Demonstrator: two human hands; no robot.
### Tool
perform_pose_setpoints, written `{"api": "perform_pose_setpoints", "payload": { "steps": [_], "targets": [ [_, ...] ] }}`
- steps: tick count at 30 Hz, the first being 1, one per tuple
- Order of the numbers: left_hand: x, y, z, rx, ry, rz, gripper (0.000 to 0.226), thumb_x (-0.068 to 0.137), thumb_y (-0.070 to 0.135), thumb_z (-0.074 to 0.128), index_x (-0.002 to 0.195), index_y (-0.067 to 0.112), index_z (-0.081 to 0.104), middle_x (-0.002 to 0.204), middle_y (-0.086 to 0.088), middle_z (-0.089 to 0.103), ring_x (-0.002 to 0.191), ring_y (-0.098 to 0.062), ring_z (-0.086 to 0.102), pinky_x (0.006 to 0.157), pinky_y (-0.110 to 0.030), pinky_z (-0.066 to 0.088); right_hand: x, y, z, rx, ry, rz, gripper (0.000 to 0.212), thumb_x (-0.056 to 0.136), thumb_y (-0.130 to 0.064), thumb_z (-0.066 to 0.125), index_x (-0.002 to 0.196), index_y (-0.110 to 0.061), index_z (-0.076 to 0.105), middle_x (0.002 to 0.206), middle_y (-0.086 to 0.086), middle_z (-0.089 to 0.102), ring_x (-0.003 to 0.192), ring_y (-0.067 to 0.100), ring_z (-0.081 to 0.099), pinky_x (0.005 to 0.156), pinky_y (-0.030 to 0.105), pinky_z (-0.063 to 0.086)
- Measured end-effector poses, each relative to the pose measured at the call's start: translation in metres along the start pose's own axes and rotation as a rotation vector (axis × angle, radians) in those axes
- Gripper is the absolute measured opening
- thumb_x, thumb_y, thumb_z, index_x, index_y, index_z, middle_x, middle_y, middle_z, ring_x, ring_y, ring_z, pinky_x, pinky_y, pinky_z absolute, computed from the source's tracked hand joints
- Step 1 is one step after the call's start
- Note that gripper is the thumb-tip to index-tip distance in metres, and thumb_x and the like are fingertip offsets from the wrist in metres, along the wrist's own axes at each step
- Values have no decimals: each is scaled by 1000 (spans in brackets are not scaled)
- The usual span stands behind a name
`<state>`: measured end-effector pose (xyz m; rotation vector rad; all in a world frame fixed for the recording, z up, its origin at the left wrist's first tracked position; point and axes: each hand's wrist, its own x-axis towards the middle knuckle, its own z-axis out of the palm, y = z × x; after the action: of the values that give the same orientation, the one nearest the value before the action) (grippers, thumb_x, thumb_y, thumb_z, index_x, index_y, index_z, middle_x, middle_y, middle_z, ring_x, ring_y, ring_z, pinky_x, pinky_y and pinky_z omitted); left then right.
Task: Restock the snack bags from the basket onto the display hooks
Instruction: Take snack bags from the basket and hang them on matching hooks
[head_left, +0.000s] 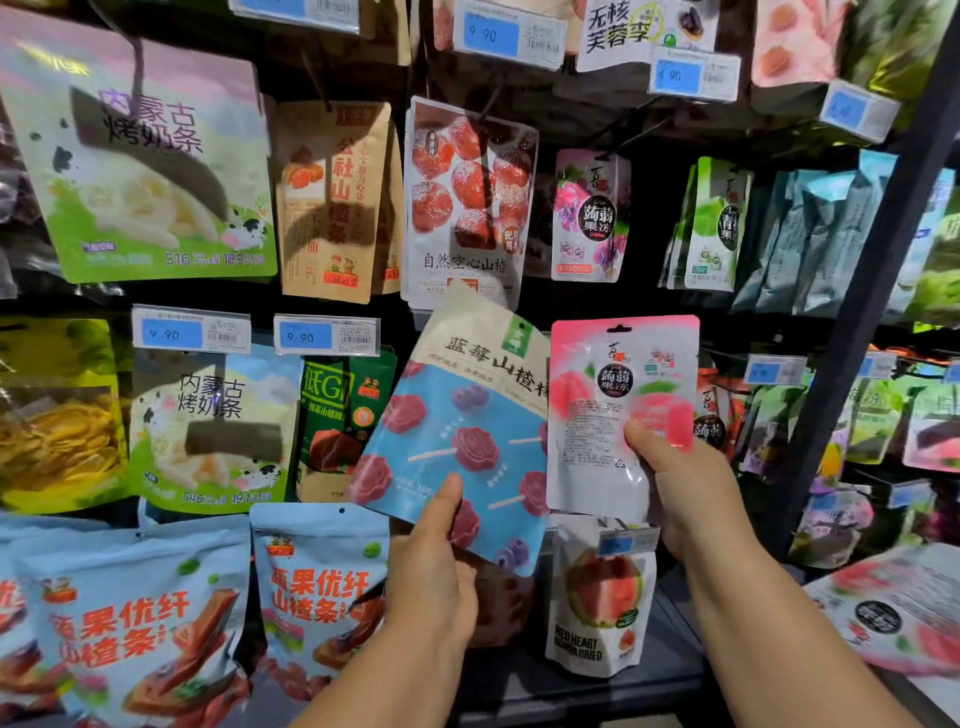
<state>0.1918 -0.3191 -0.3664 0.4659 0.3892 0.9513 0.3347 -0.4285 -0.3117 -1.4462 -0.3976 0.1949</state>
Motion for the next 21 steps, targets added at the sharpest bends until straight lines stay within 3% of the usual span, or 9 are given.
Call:
{"api": "perform_pose_setpoints", "payload": {
  "steps": [3, 6, 8, 10, 12, 15, 17, 19, 21],
  "targets": [
    [-5, -6, 1, 26, -5, 73, 18, 88, 2, 64, 99, 14, 71, 91, 0, 77, 76, -15, 73, 73, -37, 61, -9, -1, 12, -153, 7, -86, 27, 81, -44, 73, 84, -16, 73, 87, 7, 75, 87, 31, 71, 83, 54, 57],
    [-10, -17, -2, 69, -3, 133, 21, 88, -2, 62, 101, 13, 70, 89, -1, 77, 75, -15, 74, 63, -30, 61, -27, 1, 29, -312, -16, -189, 22, 98, -33, 57, 79, -22, 62, 78, 1, 65, 77, 23, 61, 64, 32, 46],
    [-12, -23, -5, 103, -7, 166, 23, 88, -3, 62, 103, 13, 69, 92, -1, 77, 79, -17, 74, 70, -33, 61, -37, 9, 41, -360, -89, -223, 25, 102, -36, 48, 88, -23, 64, 83, 0, 63, 79, 19, 56, 59, 24, 39],
    [-12, -29, -7, 136, -17, 196, 30, 87, -5, 62, 113, 9, 67, 103, -7, 76, 92, -23, 74, 82, -40, 59, -44, 18, 52, -362, -151, -222, 33, 104, -36, 44, 116, -17, 68, 106, 3, 69, 93, 14, 56, 63, 5, 37],
    [-12, -32, -10, 144, -17, 202, 36, 87, -6, 62, 120, 7, 65, 110, -9, 74, 102, -28, 71, 88, -42, 57, -51, 24, 60, -335, -201, -207, 39, 104, -38, 40, 127, -19, 65, 116, -3, 67, 105, 9, 57, 67, -3, 34],
    [-10, -33, -13, 124, -12, 197, 33, 88, -7, 60, 116, 8, 66, 107, -7, 75, 99, -25, 72, 76, -29, 61, -57, 28, 66, -283, -286, -113, 50, 102, -53, 30, 126, -26, 65, 116, -10, 64, 114, 10, 57, 89, 17, 43],
    [-11, -31, -14, 109, -6, 196, 31, 89, -6, 60, 117, 8, 65, 103, -4, 76, 93, -19, 74, 68, -25, 59, -56, 32, 68, -257, -331, -57, 56, 99, -60, 26, 133, -32, 62, 129, -10, 62, 124, 11, 54, 109, 31, 40],
    [-11, -30, -13, 109, 13, 187, 31, 90, -3, 60, 118, 9, 65, 101, -2, 77, 89, -17, 74, 65, -24, 58, -50, 35, 69, -248, -359, -57, 40, 104, -47, 37, 137, -38, 56, 141, -12, 55, 132, 9, 49, 115, 38, 36],
    [-10, -30, -12, 120, 27, 169, 29, 92, 3, 61, 120, 10, 65, 105, -3, 76, 95, -20, 73, 69, -28, 59, -45, 37, 67, -248, -398, -66, 40, 101, -31, 46, 139, -42, 54, 146, -17, 47, 136, 5, 42, 118, 38, 33]
  ]
}}
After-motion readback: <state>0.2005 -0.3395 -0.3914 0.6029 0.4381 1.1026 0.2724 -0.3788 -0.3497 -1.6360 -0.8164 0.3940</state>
